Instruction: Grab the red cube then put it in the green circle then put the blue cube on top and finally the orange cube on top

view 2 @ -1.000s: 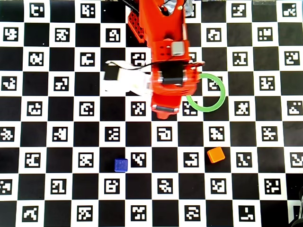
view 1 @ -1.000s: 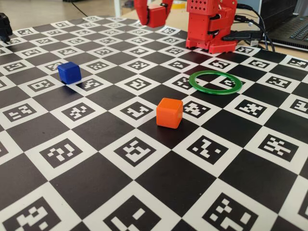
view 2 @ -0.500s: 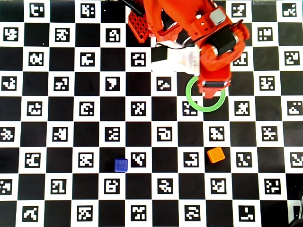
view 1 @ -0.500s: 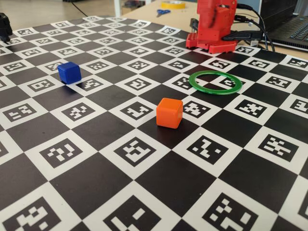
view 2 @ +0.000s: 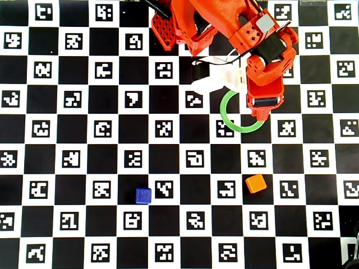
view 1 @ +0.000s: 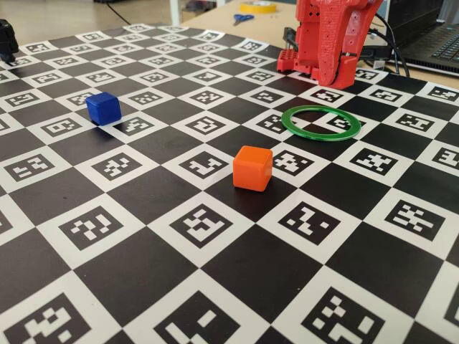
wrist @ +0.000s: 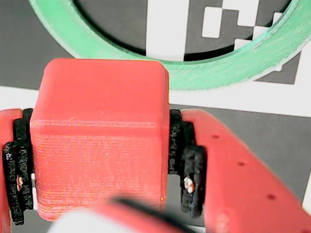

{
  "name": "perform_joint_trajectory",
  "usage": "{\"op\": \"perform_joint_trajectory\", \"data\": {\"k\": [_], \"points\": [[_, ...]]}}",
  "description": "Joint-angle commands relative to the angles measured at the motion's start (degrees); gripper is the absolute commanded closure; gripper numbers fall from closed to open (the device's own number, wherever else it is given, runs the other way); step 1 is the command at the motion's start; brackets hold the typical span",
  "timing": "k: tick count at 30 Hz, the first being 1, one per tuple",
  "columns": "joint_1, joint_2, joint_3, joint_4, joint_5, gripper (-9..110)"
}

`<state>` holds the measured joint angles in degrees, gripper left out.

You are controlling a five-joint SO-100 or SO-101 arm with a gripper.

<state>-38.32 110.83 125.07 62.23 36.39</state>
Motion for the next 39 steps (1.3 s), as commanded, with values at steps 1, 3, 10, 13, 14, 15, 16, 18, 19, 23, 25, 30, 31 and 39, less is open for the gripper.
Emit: {"op": "perform_joint_trajectory", "data": {"k": [1, 3, 10, 13, 14, 15, 16, 18, 19, 23, 25, 30, 31, 39], "points": [[0.0, -1.1, 0.5, -2.2, 0.2, 94], [0.4, -2.4, 1.4, -3.2, 0.1, 94], [0.8, -4.8, 3.5, -5.4, 0.7, 94], [0.9, -5.2, 4.7, -6.6, 0.7, 94], [0.9, -5.4, 5.1, -7.0, 0.4, 94], [1.0, -5.4, 5.6, -7.7, 0.0, 94], [1.1, -5.4, 6.2, -8.3, -0.4, 94], [1.4, -5.6, 6.9, -9.1, -0.7, 94], [1.6, -5.8, 7.2, -9.2, -0.9, 94], [2.4, -6.2, 8.1, -9.9, -1.6, 94], [2.8, -6.2, 8.7, -10.5, -1.8, 94], [3.0, -6.4, 10.0, -11.2, -2.1, 94], [3.0, -6.5, 10.0, -11.2, -2.1, 94], [1.3, -6.7, 11.1, -11.5, -1.6, 90]]}}
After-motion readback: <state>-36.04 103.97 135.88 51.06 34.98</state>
